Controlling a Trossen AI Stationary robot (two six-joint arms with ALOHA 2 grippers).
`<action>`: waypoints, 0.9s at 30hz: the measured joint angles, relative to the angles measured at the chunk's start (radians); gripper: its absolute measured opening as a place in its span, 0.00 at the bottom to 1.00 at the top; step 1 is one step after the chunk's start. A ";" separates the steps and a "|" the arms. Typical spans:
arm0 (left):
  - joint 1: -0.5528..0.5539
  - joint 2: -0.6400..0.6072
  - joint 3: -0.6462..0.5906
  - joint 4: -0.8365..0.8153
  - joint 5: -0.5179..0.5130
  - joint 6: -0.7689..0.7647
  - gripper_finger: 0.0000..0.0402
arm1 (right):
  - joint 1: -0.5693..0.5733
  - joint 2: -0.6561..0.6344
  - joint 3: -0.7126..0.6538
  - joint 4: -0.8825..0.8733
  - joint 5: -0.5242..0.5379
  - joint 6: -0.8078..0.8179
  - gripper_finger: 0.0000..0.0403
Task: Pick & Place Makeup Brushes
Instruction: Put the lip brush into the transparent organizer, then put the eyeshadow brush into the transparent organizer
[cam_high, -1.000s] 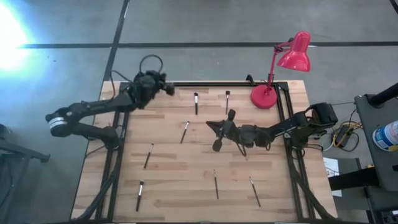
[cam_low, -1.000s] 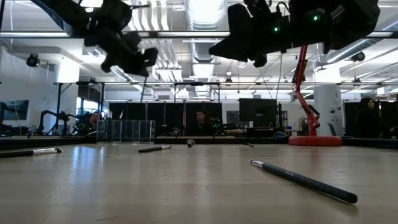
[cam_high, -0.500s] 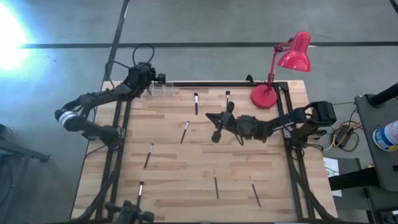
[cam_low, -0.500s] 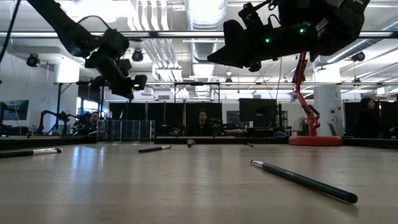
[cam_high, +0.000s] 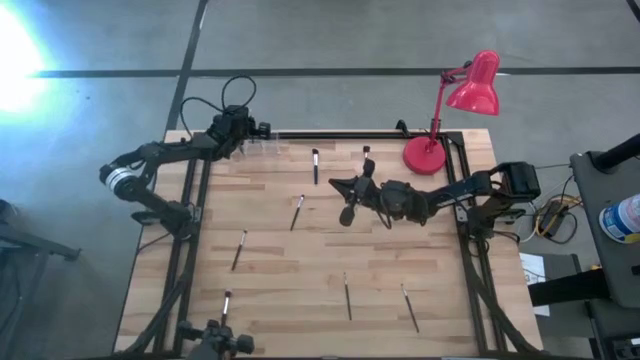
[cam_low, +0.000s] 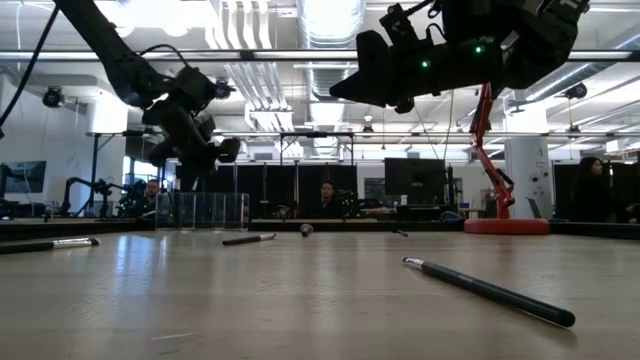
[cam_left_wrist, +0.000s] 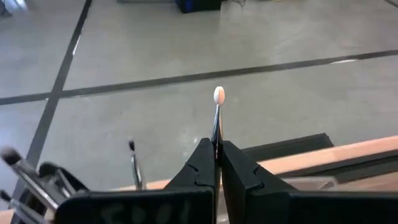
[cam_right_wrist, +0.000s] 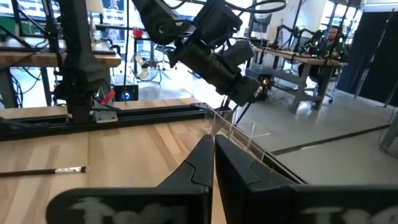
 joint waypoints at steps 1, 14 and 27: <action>0.000 0.000 0.000 -0.013 0.000 -0.007 0.01 | 0.000 0.000 0.000 -0.003 0.000 0.000 0.02; 0.000 -0.004 -0.003 -0.118 -0.002 -0.087 0.02 | 0.003 0.000 -0.003 -0.048 0.000 0.029 0.02; 0.000 -0.013 -0.003 -0.142 -0.003 -0.118 0.14 | 0.016 0.000 -0.004 -0.074 0.003 0.039 0.02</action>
